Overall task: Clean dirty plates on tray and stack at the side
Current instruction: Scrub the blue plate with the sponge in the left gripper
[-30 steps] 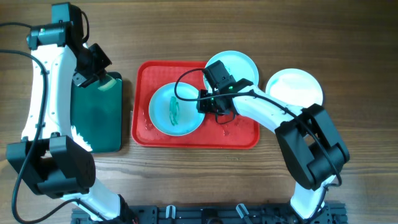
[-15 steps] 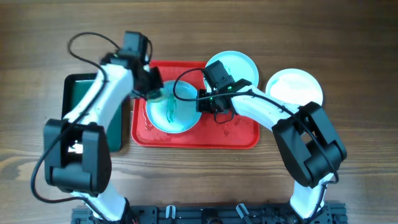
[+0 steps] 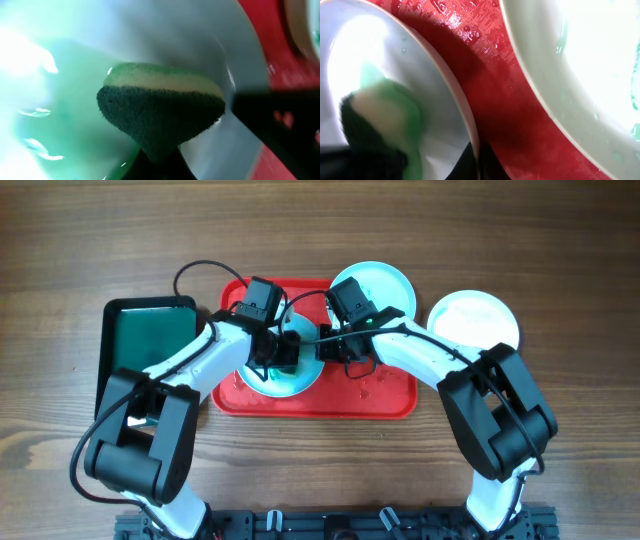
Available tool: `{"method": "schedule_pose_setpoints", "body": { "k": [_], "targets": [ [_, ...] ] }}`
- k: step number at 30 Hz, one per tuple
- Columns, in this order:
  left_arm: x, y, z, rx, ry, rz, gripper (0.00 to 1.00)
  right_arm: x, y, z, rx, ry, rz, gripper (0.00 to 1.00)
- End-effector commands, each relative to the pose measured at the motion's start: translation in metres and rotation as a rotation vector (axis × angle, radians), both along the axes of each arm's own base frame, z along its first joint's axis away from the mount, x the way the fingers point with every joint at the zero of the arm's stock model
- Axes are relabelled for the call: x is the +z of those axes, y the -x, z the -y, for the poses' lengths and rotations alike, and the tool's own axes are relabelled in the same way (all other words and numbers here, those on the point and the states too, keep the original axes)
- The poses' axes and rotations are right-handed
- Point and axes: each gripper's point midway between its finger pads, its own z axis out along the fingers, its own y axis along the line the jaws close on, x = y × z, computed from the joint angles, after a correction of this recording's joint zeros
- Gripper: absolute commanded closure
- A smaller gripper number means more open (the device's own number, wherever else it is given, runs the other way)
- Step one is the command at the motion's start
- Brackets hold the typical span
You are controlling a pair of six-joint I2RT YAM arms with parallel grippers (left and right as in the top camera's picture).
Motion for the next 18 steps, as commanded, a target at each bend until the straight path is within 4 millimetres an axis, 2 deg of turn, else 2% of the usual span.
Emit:
{"method": "schedule_pose_setpoints", "body": {
  "k": [1, 3, 4, 5, 7, 8, 10, 12, 15, 18],
  "targets": [
    [-0.010, 0.024, 0.007, -0.064, 0.043, -0.075, 0.96, -0.004, 0.000, -0.006, 0.023, -0.016, -0.010, 0.96],
    [-0.018, 0.017, -0.026, 0.101, -0.102, -0.084, 0.96, -0.004, 0.000, -0.006, 0.028, -0.014, -0.007, 0.96],
    [-0.022, 0.016, -0.049, 0.204, -0.206, -0.089, 0.96, -0.004, 0.000, -0.006, 0.027, -0.015, -0.007, 0.96],
    [-0.023, 0.019, -0.084, 0.357, -0.359, -0.094, 0.96, -0.004, 0.001, -0.006, 0.028, -0.016, -0.008, 0.96],
    [-0.020, 0.024, -0.113, 0.467, -0.498, -0.081, 0.96, -0.004, 0.001, -0.006, 0.029, -0.016, -0.009, 0.96],
    [-0.019, 0.023, -0.118, 0.470, -0.525, -0.070, 0.96, -0.004, 0.001, -0.006, 0.029, -0.017, -0.009, 0.96],
    [-0.017, 0.017, -0.123, 0.481, -0.547, -0.032, 0.96, -0.004, 0.001, -0.006, 0.028, -0.017, -0.009, 0.96],
    [-0.016, 0.004, -0.118, 0.493, -0.516, 0.012, 0.96, -0.004, 0.001, -0.006, 0.028, -0.017, -0.009, 0.96],
    [-0.013, -0.027, -0.095, 0.503, -0.378, 0.110, 0.96, -0.004, 0.001, -0.006, 0.029, -0.015, -0.011, 0.96],
    [-0.008, -0.047, -0.069, 0.483, -0.227, 0.153, 0.96, -0.004, 0.001, -0.006, 0.029, -0.014, -0.012, 0.96]
  ]
}}
